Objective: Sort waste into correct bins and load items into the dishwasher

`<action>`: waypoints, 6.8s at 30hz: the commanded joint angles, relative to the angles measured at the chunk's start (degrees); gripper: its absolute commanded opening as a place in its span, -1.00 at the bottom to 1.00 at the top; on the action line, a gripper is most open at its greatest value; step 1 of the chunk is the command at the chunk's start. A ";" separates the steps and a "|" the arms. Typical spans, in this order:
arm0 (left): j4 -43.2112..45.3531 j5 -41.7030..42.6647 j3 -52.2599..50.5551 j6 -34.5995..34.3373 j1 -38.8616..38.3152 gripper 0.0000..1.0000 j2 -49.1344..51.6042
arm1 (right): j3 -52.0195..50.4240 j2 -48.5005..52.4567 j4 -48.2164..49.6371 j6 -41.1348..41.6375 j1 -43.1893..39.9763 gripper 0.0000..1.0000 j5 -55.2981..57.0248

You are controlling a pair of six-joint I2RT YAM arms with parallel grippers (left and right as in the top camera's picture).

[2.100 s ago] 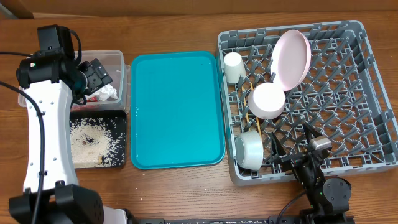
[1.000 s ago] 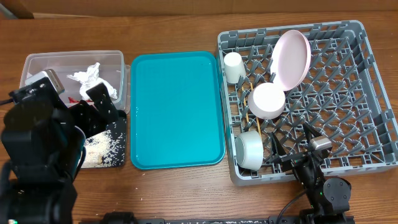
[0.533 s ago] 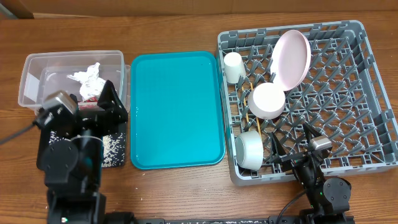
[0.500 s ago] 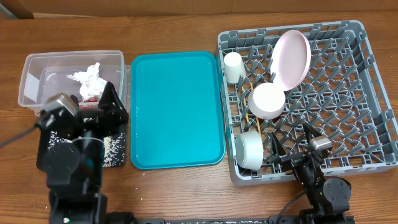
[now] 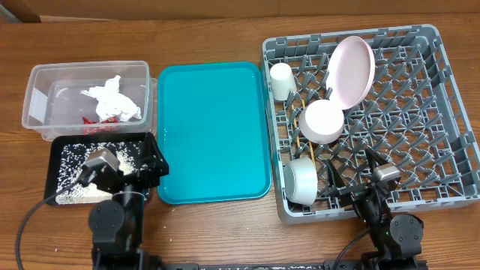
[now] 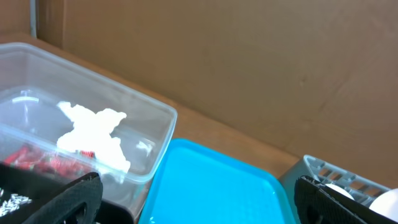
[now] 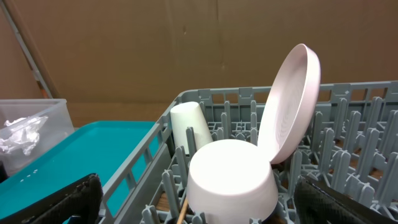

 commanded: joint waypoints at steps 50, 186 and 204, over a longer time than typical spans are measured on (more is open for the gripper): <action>-1.88 3.23 -16.00 22.62 -0.31 1.00 -18.53 | -0.61 -0.57 0.28 0.13 -0.46 1.00 0.52; -1.88 3.21 -16.00 22.62 -0.31 1.00 -18.43 | -0.61 -0.57 -0.33 -2.64 -4.22 0.99 5.51; -1.88 3.23 -16.00 22.62 -0.31 1.00 -18.43 | -0.61 -0.57 -0.33 -2.64 -4.22 1.00 5.51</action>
